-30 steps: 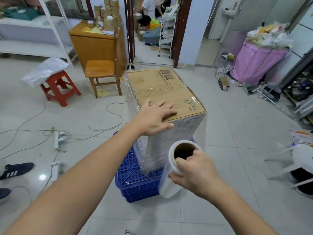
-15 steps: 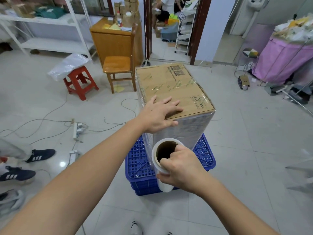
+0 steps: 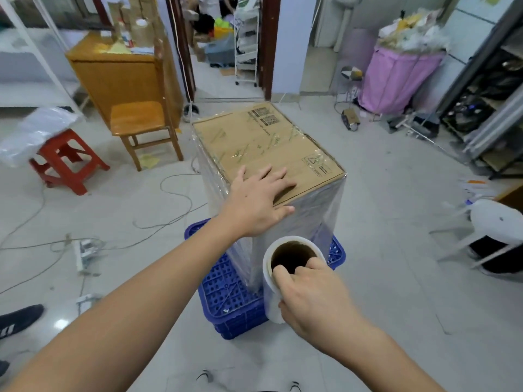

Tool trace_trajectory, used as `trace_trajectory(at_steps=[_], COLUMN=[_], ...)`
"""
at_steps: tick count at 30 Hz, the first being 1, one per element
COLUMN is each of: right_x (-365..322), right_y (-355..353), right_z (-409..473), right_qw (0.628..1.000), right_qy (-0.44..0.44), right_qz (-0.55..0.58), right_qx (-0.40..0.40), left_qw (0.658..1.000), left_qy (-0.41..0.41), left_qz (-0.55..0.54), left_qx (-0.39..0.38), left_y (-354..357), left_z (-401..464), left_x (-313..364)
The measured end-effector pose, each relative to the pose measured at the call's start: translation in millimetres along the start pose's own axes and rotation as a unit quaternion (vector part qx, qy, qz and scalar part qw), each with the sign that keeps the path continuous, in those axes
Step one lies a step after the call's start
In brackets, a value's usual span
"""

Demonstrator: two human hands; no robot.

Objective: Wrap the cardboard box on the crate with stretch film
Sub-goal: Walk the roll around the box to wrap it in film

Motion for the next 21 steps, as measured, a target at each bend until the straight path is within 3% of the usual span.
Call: trace_trajectory(at_steps=[5, 8, 11, 15, 21], right_x=[-25.4, -30.9, -39.1, -47.2, -48.7], right_y=[-2.2, -5.0, -17.7, -23.3, -11.2], right_z=[11.1, 21.9, 30.5, 24.4, 26.9], right_qw=[0.988, 0.978, 0.965, 0.935, 0.893], right_qy=[0.157, 0.207, 0.251, 0.335, 0.436], right_qz=[-0.013, -0.036, -0.067, -0.029, -0.103], right_qx=[0.007, 0.003, -0.027, -0.116, -0.035], left_qw=[1.000, 0.996, 0.982, 0.929, 0.907], left_qy=[0.012, 0.049, 0.152, 0.352, 0.414], left_qz=[-0.012, -0.069, -0.099, -0.013, 0.029], left_qx=[-0.002, -0.012, -0.049, -0.114, -0.068], left_y=[-1.2, -7.2, -14.9, -18.9, -10.0], left_z=[-0.3, 1.7, 2.4, 14.8, 18.6], left_x=[-5.1, -12.1, -29.3, -60.8, -74.2])
Point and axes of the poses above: each hand's wrist, its own z-axis towards the middle knuckle, its own y-axis out of the palm, x = y × z, the point moved 1 cm from there along z, towards the middle knuckle, and after that the axes turned 11 degrees about x, right-handed, at the moved point
